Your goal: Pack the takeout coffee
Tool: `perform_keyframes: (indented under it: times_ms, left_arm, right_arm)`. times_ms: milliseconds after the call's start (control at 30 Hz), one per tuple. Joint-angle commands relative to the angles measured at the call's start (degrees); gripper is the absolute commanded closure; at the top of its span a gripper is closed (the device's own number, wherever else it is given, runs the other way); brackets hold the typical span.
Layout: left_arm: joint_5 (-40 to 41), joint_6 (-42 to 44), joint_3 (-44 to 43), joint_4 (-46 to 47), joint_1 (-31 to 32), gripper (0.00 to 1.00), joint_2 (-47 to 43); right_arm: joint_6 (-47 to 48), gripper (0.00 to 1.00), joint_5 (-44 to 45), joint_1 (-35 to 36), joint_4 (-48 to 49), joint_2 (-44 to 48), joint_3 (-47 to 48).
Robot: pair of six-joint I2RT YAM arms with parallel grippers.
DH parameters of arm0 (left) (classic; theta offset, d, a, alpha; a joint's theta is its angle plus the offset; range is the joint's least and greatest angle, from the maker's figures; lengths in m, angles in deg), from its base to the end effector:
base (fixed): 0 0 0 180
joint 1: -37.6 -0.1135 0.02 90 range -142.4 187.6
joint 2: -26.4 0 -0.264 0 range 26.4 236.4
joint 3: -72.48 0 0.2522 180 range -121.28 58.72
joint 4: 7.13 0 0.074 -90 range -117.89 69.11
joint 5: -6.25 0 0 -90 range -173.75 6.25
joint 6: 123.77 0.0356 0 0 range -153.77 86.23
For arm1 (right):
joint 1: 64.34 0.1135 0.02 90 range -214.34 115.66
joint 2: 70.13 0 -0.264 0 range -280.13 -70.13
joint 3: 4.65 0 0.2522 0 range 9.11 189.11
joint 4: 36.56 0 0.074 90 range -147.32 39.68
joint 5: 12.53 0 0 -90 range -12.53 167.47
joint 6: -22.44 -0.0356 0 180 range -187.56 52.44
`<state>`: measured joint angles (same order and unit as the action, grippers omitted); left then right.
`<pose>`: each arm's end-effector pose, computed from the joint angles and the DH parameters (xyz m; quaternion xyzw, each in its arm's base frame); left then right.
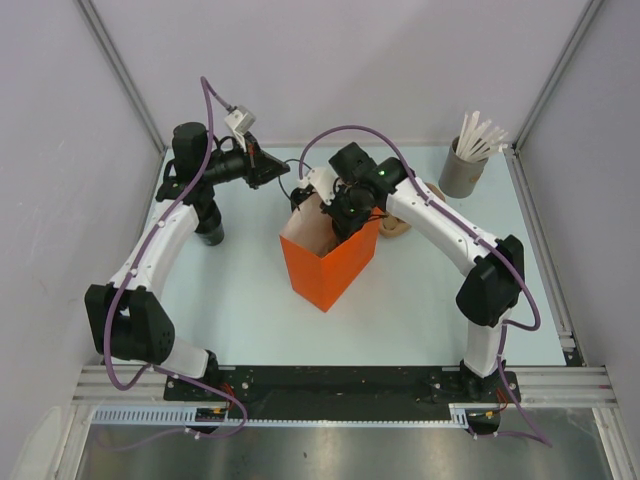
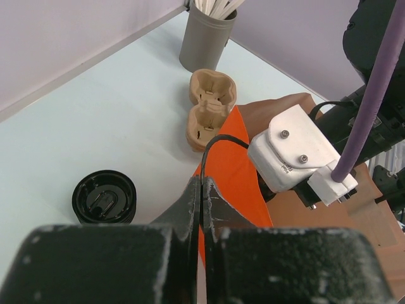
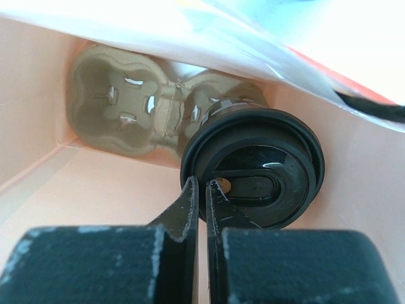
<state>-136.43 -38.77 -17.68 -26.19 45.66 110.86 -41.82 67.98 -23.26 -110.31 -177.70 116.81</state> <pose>0.3311 -0.0755 0.3792 0.2938 0.6955 -0.4090 0.5125 0.2971 0.2668 0.3314 -0.5478 0.7914 0.1137 0.2461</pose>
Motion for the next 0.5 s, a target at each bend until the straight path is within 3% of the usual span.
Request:
perform_keyframes:
  times_ms: [0, 467]
  left_arm:
    - [0.0, 0.3, -1.6, 1.2, 0.5, 1.0, 0.1]
    - [0.0, 0.4, -1.6, 1.1, 0.6, 1.0, 0.1]
  right_arm:
    - [0.5, 1.0, -0.7, 0.3, 1.7, 2.5, 0.1]
    - [1.3, 1.0, -1.2, 0.3, 5.1, 3.9, -3.7]
